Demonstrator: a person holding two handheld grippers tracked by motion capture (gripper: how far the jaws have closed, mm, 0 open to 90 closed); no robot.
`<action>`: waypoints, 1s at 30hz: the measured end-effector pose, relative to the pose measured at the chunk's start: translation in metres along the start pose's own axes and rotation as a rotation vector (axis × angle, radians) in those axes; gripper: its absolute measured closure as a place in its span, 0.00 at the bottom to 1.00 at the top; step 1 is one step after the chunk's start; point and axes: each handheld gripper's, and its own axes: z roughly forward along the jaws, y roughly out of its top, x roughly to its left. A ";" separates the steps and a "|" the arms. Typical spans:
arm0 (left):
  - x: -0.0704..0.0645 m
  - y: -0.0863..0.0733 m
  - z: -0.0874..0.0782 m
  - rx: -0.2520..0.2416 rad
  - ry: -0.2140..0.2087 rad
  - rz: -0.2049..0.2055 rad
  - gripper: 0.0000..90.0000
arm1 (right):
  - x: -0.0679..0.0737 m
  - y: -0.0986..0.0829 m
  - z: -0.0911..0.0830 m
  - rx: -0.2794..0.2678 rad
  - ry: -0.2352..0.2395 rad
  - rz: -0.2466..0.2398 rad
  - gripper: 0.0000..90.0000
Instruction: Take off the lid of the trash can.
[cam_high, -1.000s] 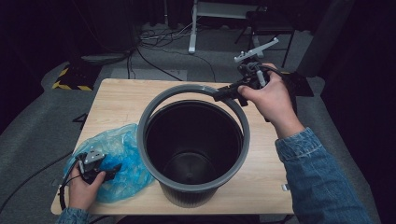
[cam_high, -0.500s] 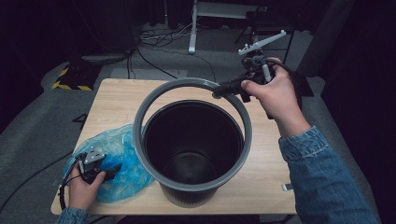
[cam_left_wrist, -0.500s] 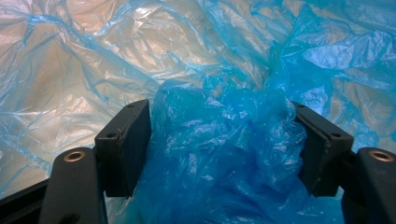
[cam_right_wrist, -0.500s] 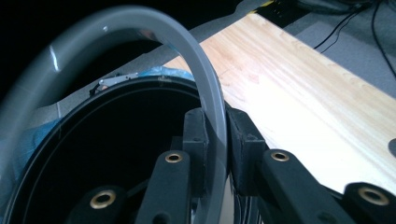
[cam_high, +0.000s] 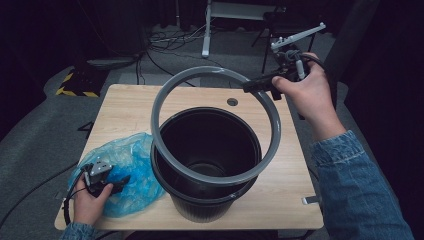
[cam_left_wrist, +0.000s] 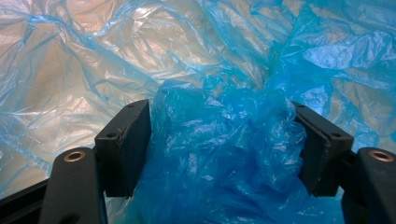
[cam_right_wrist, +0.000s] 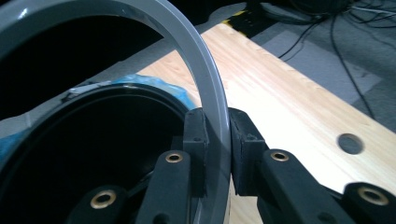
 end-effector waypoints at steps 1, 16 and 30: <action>0.000 0.000 0.000 0.000 0.000 0.000 0.31 | -0.005 -0.003 -0.001 0.003 -0.023 -0.002 0.88; 0.000 0.000 0.000 0.000 0.001 -0.001 0.31 | -0.051 -0.030 -0.024 -0.011 -0.141 0.070 0.87; 0.000 0.000 0.000 0.000 0.001 -0.002 0.31 | -0.089 -0.061 -0.059 -0.045 -0.254 0.168 0.87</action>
